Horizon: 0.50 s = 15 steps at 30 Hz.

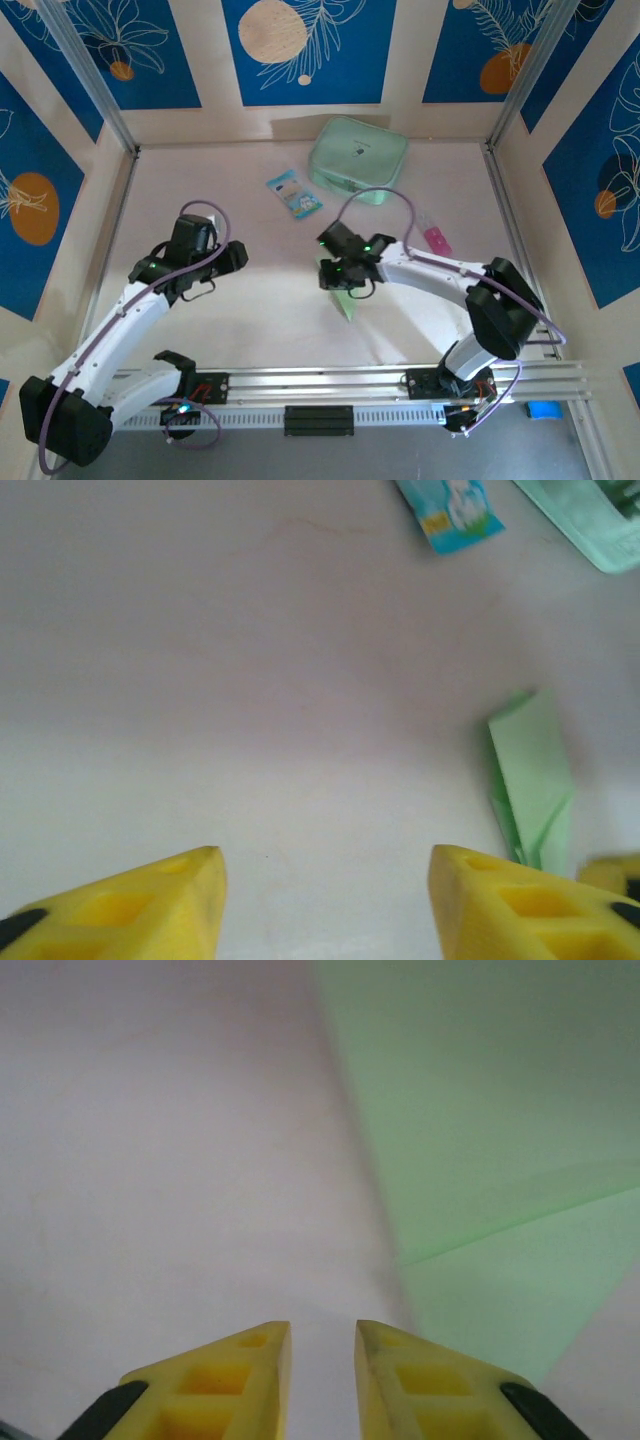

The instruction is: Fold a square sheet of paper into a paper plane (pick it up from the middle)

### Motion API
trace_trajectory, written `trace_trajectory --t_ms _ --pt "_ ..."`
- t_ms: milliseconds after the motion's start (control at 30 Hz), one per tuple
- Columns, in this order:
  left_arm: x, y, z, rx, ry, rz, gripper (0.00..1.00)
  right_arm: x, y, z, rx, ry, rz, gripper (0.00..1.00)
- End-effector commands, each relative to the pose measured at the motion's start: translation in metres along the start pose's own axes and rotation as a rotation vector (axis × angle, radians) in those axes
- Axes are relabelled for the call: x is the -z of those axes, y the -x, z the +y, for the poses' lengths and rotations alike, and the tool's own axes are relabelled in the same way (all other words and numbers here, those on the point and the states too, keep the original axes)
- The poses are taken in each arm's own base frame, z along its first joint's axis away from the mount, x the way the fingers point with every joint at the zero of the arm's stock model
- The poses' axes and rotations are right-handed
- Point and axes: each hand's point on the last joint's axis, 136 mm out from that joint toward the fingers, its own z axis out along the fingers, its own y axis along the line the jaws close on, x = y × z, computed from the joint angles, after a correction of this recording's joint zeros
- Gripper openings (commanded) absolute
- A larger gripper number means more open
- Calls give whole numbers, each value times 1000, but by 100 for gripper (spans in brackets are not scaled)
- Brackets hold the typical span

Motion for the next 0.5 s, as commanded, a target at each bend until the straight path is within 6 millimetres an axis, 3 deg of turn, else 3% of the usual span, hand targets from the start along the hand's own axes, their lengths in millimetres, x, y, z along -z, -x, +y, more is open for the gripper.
trace_trajectory --t_ms 0,167,467 --pt "-7 -13 -19 7 -140 58 52 -10 -6 9 -95 177 30 22" --pt "-19 -20 -20 41 -162 95 52 -21 -12 -14 -172 181 39 20" --pt "-32 -31 -23 75 -185 163 51 -54 -37 -33 -329 146 117 19"
